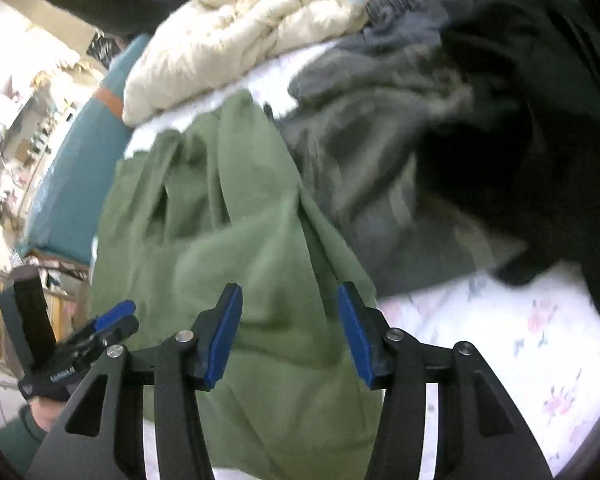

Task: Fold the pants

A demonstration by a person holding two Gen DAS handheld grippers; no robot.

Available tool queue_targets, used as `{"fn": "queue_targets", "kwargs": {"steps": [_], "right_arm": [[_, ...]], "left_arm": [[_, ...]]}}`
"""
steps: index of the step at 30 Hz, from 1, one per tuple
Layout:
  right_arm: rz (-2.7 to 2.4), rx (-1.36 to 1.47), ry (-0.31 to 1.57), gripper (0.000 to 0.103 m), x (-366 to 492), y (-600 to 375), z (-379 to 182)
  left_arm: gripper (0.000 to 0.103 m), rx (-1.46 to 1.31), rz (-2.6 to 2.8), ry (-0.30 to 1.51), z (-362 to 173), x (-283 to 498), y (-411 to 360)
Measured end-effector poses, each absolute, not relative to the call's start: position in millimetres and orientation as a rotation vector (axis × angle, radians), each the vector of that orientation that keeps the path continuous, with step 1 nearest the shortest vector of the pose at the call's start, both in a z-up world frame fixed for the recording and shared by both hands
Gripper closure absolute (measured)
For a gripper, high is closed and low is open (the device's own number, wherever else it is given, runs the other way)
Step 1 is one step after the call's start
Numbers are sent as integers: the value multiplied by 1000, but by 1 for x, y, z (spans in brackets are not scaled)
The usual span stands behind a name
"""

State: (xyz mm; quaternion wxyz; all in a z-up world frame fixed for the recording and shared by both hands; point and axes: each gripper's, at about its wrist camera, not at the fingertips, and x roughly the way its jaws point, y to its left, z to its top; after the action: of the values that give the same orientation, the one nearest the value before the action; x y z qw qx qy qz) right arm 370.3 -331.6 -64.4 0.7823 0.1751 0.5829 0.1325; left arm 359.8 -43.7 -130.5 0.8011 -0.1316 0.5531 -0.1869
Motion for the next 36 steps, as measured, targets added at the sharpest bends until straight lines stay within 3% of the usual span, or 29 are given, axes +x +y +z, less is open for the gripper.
{"fn": "queue_targets", "kwargs": {"steps": [3, 4, 5, 6, 8, 14, 18, 25, 27, 28, 29, 30, 31, 32, 36], "right_arm": [[287, 330, 1312, 54, 359, -323, -86], [276, 316, 1328, 59, 357, -320, -94], [275, 311, 1333, 68, 356, -318, -99], [281, 307, 1334, 74, 356, -315, -102], [291, 275, 1310, 102, 356, -309, -102], [370, 304, 1041, 102, 363, -310, -30], [362, 308, 922, 102, 411, -307, 11], [310, 244, 1012, 102, 540, -263, 6], [292, 280, 1082, 101, 573, -246, -12], [294, 297, 1114, 96, 582, -241, -22], [290, 302, 1156, 90, 591, -236, -35], [269, 272, 1218, 81, 597, -231, -50], [262, 253, 1246, 62, 595, -229, -58], [263, 223, 1266, 43, 592, -229, -66], [282, 151, 1208, 40, 563, -244, -59]], "left_arm": [[71, -278, -399, 1243, -148, 357, -57], [89, -265, -408, 1246, -150, 356, -62], [99, -251, -413, 1234, -147, 356, -65], [99, -239, -426, 1207, -142, 354, -67], [101, -244, -458, 1135, -125, 351, -66], [102, -326, -543, 981, -53, 356, -44], [102, -358, -468, 856, -18, 405, -24], [102, -334, -305, 871, -38, 481, -13], [101, -319, -278, 867, -54, 477, -13], [98, -286, -250, 887, -64, 474, -15], [86, -256, -232, 912, -74, 472, -17], [77, -213, -224, 947, -86, 468, -19], [61, -184, -235, 958, -93, 465, -22], [51, -148, -248, 960, -98, 463, -26], [33, 57, -310, 954, -113, 449, -54]]}}
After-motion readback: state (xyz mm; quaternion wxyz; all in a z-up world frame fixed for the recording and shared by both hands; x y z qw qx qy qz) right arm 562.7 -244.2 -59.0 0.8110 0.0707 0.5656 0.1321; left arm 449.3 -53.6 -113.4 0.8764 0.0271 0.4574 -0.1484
